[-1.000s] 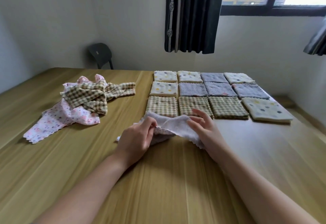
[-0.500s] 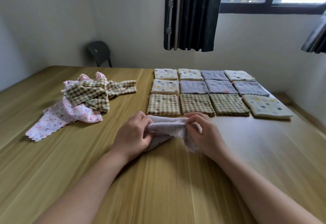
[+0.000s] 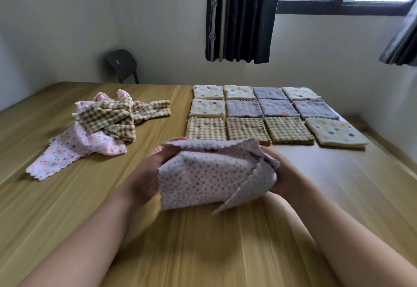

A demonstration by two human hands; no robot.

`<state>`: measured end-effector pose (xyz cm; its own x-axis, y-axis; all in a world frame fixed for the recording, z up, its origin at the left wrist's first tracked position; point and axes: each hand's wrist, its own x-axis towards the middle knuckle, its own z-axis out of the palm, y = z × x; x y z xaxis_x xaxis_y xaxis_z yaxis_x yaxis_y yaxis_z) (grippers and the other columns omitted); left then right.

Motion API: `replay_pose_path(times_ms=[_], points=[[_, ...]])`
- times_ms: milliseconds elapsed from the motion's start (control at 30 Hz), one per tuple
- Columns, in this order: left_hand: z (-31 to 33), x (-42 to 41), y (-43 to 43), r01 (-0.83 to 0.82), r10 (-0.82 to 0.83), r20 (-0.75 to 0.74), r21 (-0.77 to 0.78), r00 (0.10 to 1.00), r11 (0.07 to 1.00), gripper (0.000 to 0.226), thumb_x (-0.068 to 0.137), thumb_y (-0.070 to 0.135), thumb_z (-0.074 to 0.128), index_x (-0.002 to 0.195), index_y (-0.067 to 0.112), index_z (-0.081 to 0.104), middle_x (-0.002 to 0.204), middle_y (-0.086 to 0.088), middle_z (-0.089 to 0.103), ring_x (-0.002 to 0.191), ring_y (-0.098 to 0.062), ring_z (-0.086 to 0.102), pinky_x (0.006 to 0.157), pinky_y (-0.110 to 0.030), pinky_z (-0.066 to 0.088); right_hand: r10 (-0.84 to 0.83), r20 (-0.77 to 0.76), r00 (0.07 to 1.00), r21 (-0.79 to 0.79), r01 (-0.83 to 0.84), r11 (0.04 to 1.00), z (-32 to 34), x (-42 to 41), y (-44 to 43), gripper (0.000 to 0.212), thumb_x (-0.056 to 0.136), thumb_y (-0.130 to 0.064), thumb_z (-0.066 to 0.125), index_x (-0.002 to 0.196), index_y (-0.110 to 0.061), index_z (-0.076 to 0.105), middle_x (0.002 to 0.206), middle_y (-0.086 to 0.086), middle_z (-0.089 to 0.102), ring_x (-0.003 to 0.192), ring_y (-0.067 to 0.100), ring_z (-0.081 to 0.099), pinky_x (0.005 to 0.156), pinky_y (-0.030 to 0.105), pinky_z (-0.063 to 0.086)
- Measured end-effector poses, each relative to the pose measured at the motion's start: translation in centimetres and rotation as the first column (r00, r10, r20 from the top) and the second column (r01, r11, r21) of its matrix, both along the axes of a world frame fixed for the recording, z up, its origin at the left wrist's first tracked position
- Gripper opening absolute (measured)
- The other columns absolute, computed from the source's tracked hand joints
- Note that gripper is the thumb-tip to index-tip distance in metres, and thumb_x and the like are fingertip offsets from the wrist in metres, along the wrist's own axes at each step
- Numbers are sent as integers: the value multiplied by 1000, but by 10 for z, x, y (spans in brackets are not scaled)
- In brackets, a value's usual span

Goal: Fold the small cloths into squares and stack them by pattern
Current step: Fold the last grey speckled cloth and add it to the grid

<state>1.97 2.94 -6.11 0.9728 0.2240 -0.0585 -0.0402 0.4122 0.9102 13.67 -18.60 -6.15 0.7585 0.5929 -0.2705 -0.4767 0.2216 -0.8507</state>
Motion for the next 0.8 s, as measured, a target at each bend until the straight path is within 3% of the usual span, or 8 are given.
replay_pose_path(times_ms=[133,200,300,400,467,567,667,800], points=[[-6,6,2,-241,239,-189,12,953,971,15,97,11,52,107,4,61,93,-15,69,71,-21,69,55,-29,56,-83,-55,995,63,86,994,-8,14,2,27,92,-36,51,101,-12,61,85,7,64,64,18,65,56,26,52],[-15,9,8,-369,423,-215,252,880,895,22,95,13,56,117,12,51,103,-13,66,77,-19,66,63,-33,54,-191,131,973,15,191,982,-17,22,0,18,98,-29,47,105,-16,57,94,4,64,75,16,65,64,30,51],[-26,6,9,-395,594,123,848,795,353,49,92,18,60,135,19,37,119,0,49,88,-12,53,74,-26,47,-161,699,697,-183,392,902,-28,22,-5,16,95,-15,56,110,-21,59,104,-10,64,96,6,60,79,22,45],[-27,4,-2,-445,348,443,892,826,-78,37,85,10,63,121,11,53,108,-2,53,96,-18,53,83,-32,47,-3,929,371,-181,460,869,-34,17,-1,27,88,1,61,108,-17,63,103,-10,66,98,-2,59,86,9,41],[-29,5,-14,-355,229,359,933,905,-60,23,87,11,61,110,14,60,106,-1,59,99,-20,58,83,-32,47,152,963,220,-228,375,899,-36,8,4,38,83,10,53,108,-15,66,105,-4,68,103,1,59,90,9,40],[-45,7,-29,21,189,-5,997,982,-80,47,99,32,42,144,20,36,151,-2,34,140,-18,28,114,-33,24,450,893,15,-433,310,847,-43,2,9,63,70,10,39,117,-21,67,116,-5,67,118,10,53,99,28,40],[-52,7,-26,243,171,-217,958,961,-150,57,103,43,23,154,26,4,162,1,-6,147,-11,-9,120,-35,-5,619,781,-85,-552,372,747,-47,8,8,72,67,5,38,125,-31,62,117,-10,65,115,13,50,94,34,38],[-48,6,-16,304,125,-285,935,950,-184,58,103,46,21,154,29,0,160,2,-12,146,-10,-14,120,-36,-9,665,732,-148,-557,432,709,-36,11,-1,56,71,-8,44,115,-35,66,92,-14,51,101,9,40,82,32,32]])
